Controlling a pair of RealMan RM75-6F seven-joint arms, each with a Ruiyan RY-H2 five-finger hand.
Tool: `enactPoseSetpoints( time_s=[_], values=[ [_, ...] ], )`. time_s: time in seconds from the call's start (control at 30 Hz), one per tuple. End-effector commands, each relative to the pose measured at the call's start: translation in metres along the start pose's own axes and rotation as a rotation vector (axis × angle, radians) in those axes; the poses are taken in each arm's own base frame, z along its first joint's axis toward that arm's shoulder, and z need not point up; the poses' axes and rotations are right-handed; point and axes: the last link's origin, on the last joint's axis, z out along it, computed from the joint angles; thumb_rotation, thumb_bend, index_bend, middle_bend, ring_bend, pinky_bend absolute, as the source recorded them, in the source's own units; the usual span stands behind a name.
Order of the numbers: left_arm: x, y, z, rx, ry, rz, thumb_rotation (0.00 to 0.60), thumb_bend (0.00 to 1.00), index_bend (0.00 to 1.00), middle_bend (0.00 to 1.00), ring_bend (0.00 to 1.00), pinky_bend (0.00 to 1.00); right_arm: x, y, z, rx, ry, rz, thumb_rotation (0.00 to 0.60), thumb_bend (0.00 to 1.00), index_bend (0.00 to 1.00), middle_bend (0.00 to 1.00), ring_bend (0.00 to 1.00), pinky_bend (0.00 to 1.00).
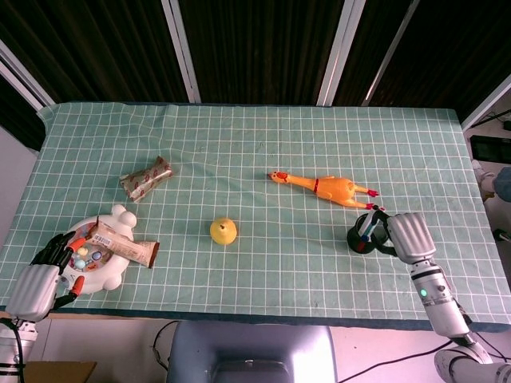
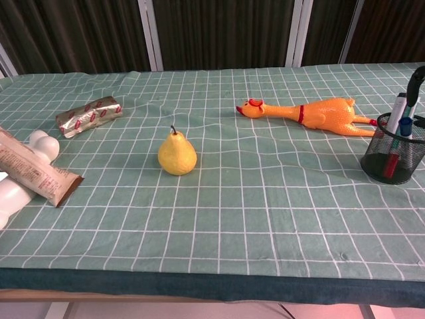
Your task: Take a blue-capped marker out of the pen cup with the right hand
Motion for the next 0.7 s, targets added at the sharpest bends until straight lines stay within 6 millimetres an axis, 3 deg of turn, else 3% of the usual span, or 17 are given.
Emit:
enactPoseSetpoints(
  time_s=[0.03, 0.7],
  values=[
    [0.0001, -0.0002, 0.0001, 0.000, 0.000, -0.001, 0.600, 0.43, 0.17, 0.04, 0.00, 0.22, -0.0025, -0.0045, 0.0010, 0.020, -0.012, 0.019, 0.600, 0.45, 0.63, 1.00, 1.00, 1.00],
    [-0.0003, 0.0005, -0.0008, -0.010, -0.001, -0.004, 0.600, 0.43, 0.17, 0.04, 0.00, 0.22, -0.0124, -0.0075, 0.0037, 0.040, -0.057, 0.067, 0.600, 0.48, 0.64, 1.00, 1.00, 1.00]
  ],
)
